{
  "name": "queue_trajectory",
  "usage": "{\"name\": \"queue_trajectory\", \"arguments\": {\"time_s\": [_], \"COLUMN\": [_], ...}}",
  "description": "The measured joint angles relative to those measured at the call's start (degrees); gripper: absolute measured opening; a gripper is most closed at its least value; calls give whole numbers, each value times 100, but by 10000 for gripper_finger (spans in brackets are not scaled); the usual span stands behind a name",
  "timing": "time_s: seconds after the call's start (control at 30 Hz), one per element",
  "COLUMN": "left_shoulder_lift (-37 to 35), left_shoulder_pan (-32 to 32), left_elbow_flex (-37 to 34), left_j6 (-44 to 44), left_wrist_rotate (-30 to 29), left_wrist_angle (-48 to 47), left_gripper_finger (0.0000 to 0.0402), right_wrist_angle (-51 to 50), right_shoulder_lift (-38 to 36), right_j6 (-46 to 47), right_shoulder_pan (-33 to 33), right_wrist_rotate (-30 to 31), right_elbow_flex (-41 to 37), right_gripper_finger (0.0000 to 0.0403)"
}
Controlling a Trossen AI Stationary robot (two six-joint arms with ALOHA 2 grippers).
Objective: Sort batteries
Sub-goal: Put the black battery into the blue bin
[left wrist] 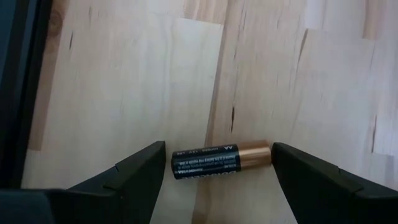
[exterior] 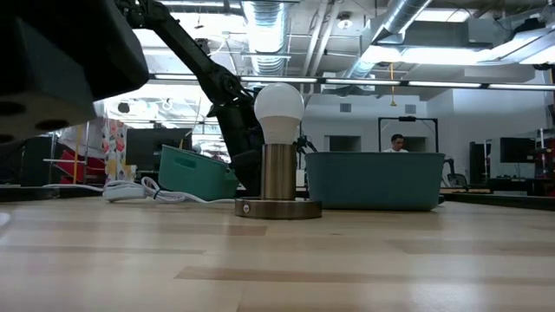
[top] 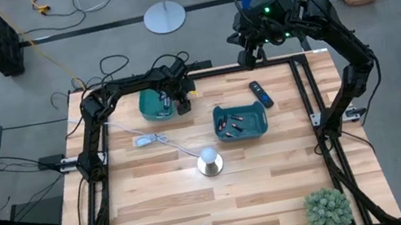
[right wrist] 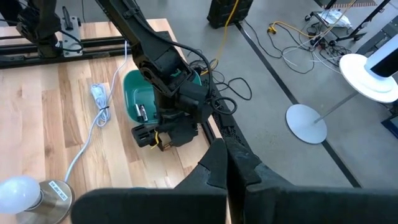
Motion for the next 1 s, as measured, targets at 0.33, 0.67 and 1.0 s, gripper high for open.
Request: {"name": "queue_trajectory", "arguments": {"time_s": [0.33,0.67,1.0], "left_shoulder_lift": [2,2,2], "left_shoulder_pan": [-2,-2,-2], "left_elbow_flex": [-2,-2,-2], "left_j6": [-180,-215,-213], "left_wrist_rotate": [-42,-124,-124], "left_wrist_angle": [73,93,100], "left_gripper_finger": [288,244,226], "right_wrist_angle": [2,2,4], "right_shoulder_lift": [0,0,0], "right_j6": [-15,-13,-11], "right_shoulder_pan": [0,0,0], "right_wrist_rotate": [0,0,0], "right_elbow_flex": [0,0,0], "right_gripper_finger": [9,9,9]}}
